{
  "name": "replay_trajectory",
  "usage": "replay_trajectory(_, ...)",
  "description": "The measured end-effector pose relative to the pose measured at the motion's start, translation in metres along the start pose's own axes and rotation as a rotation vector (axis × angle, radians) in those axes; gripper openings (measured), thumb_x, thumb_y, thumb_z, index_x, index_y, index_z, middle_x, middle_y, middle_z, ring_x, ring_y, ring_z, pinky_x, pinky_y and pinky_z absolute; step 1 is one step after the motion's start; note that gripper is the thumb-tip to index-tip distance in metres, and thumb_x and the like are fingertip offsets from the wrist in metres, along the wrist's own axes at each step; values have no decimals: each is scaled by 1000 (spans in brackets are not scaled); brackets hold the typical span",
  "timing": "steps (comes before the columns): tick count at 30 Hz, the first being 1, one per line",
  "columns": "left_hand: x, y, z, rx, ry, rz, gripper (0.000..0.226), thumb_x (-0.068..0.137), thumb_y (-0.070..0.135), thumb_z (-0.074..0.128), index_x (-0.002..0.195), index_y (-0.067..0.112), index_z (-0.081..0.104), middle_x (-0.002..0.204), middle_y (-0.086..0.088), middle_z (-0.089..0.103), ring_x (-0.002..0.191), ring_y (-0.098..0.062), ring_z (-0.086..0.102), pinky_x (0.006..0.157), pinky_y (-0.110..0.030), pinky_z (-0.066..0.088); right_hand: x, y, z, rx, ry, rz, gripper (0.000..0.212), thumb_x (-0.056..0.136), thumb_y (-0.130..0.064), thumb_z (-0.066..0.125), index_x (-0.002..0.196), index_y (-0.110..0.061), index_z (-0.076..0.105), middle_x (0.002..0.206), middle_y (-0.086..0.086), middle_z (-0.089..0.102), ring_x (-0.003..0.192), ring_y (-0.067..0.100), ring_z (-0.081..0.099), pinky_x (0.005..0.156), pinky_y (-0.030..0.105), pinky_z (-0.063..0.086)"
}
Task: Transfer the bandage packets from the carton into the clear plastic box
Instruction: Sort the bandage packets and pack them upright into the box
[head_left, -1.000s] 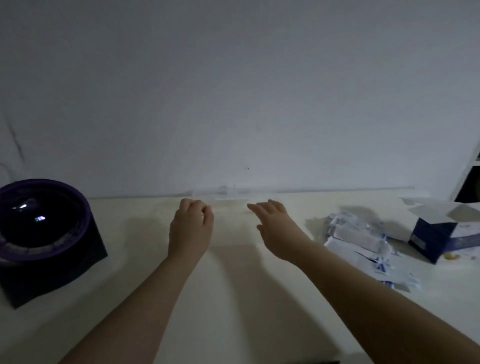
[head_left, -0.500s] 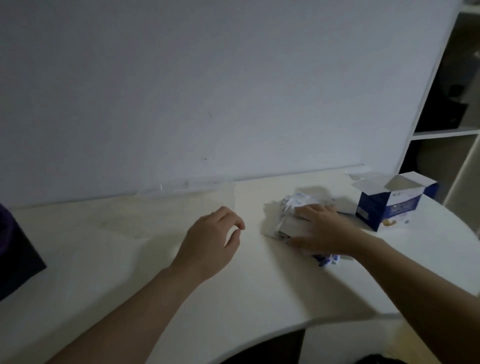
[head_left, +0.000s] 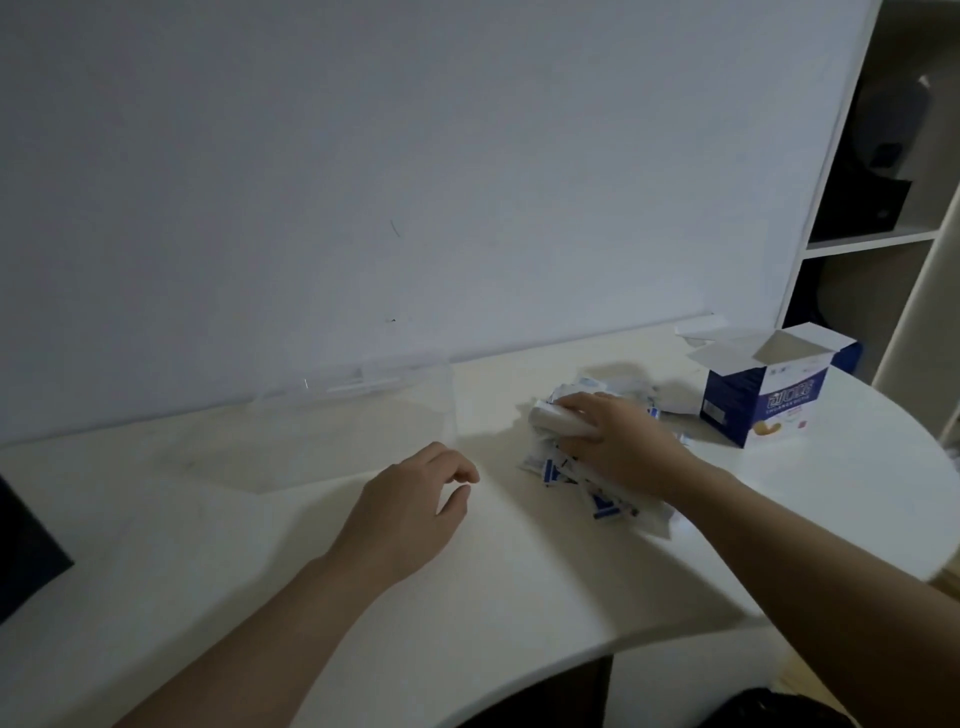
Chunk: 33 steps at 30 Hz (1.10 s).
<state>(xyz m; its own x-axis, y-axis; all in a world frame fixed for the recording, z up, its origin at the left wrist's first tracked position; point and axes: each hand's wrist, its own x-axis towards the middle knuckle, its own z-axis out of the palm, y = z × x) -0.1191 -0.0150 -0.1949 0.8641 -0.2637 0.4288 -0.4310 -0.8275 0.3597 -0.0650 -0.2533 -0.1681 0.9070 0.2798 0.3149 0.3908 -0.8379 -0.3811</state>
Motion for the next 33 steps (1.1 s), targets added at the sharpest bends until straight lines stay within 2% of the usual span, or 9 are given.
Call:
replay_trajectory(3, -1, -1, -3, -12, 4, -9, 13, 90, 22, 55, 95, 32, 61, 95, 25, 55, 92, 8, 54, 72, -4, 35, 6, -3, -8, 75, 45, 23, 28, 90, -18, 56, 118, -22, 60, 97, -1, 66, 82, 18, 59, 69, 33, 49)
replay_trajectory(6, 2, 1, -6, -39, 18, -10, 13, 90, 24, 55, 94, 35, 60, 93, 28, 54, 93, 9, 53, 70, -6, 35, 11, -3, -18, 105, 93, 54, 25, 91, -12, 53, 113, -19, 63, 92, 4, 69, 78, 22, 62, 68, 37, 52)
replay_trajectory(12, 7, 12, -13, -178, 37, -40, 13, 89, 23, 56, 90, 35, 59, 92, 22, 59, 88, 7, 55, 69, -10, 40, 16, -17, -41, 237, 187, 109, 20, 94, -14, 50, 110, -16, 62, 83, 1, 65, 62, 8, 55, 55, 23, 44)
replay_trajectory(15, 9, 17, -21, -497, 57, -210, 14, 90, 18, 58, 92, 33, 60, 93, 13, 64, 86, 0, 61, 75, -12, 46, 10, -46, -45, 668, 47, 140, 16, 93, -11, 51, 107, -14, 59, 93, 6, 68, 75, 13, 66, 72, 33, 57)
replay_trajectory(18, 1, 14, -29, -774, -8, -389, 20, 93, 19, 56, 104, 35, 58, 108, 6, 62, 99, -12, 63, 89, -31, 51, 2, -74, -22, 1027, -243, 286, 6, 91, -11, 56, 97, -12, 56, 97, 13, 68, 78, 17, 69, 70, 30, 59)
replay_trajectory(22, -24, 5, -43, -1101, -116, -503, 20, 96, 23, 49, 108, 15, 62, 98, -10, 63, 86, -15, 63, 87, -36, 48, -3, -106, 31, 1330, -542, 343, 30, 93, -12, 54, 119, 4, 52, 104, 22, 61, 92, 30, 62, 89, 42, 51)
replay_trajectory(27, -50, -14, -53, -1265, -27, -650, 25, 97, 19, 45, 115, 13, 62, 98, -6, 72, 80, -14, 69, 69, -27, 56, -2, -142, 72, 1413, -695, 243, 39, 91, -18, 57, 121, 7, 53, 110, 24, 62, 101, 35, 60, 99, 48, 45)
replay_trajectory(31, -63, -24, -57, -1345, 62, -698, 24, 99, 6, 40, 120, 10, 51, 97, 7, 61, 67, 15, 62, 58, -5, 46, 2, -160, 86, 1365, -654, 260, 35, 89, -23, 61, 114, 1, 59, 103, 17, 68, 93, 28, 66, 86, 38, 52)
replay_trajectory(33, -63, -27, -58, -1341, 102, -671, 27, 99, 7, 39, 122, 6, 54, 105, -4, 66, 77, 3, 66, 62, -12, 50, 4, -163, 88, 1354, -636, 260, 28, 93, -22, 56, 114, -4, 59, 101, 14, 69, 91, 27, 66, 85, 39, 53)
